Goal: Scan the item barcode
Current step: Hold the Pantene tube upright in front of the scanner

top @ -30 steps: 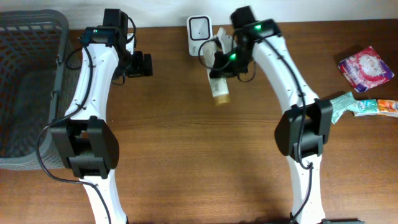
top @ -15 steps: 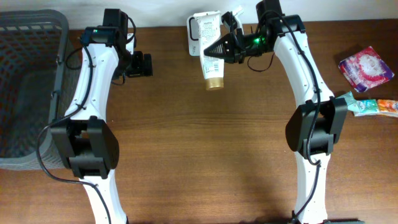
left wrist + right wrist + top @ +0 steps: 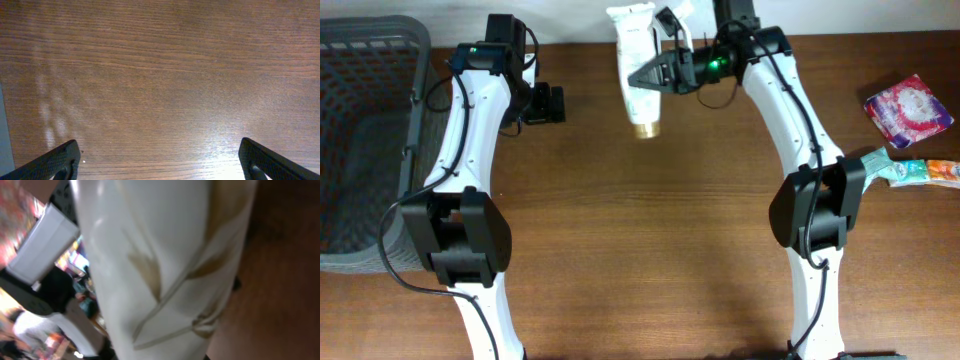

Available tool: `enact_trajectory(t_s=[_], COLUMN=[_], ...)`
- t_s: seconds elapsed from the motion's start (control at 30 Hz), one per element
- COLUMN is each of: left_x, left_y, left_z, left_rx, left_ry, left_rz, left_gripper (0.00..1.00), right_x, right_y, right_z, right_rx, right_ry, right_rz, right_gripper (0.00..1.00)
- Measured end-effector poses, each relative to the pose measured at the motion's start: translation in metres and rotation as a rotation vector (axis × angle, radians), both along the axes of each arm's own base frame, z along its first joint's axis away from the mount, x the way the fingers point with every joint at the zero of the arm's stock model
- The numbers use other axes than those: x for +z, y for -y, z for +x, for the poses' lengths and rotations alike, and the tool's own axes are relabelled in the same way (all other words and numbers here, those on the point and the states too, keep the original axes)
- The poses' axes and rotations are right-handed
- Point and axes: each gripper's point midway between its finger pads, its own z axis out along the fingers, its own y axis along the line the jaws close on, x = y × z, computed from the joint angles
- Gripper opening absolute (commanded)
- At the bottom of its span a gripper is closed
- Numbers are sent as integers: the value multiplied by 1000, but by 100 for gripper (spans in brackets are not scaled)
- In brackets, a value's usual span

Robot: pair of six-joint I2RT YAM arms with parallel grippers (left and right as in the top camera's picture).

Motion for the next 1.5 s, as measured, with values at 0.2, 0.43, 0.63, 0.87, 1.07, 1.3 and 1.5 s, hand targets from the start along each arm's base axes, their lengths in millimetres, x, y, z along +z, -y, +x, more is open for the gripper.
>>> enact_trajectory(t_s=[0.2,0.43,0.63,0.87,1.07,1.3,1.5], left_x=[0,0,0,0,0,0,0], left_y=[0,0,0,0,0,0,0], left_z=[0,0,0,0,0,0,0], left_rx=[0,0,0,0,0,0,0], left_ry=[-1,0,-2,-1,-1,-1,-1], left_rz=[0,0,0,0,0,0,0], left_gripper=[99,99,99,99,99,99,99], right_x=[7,-14,-141,-184,-253,-246,-186], right_y=[-6,-3,79,167,175,117,69], right_z=[12,17,26,4,-32,-36,-34], right_rx=[-25,-106,-655,-989,-924,-797,-706], right_ry=[37,-91,-464,-334,-326,-338,-283], right_rz=[-4,-112,-898,-1544,-1738,-1585,-1445], right_gripper=[4,4,4,4,31,72,96])
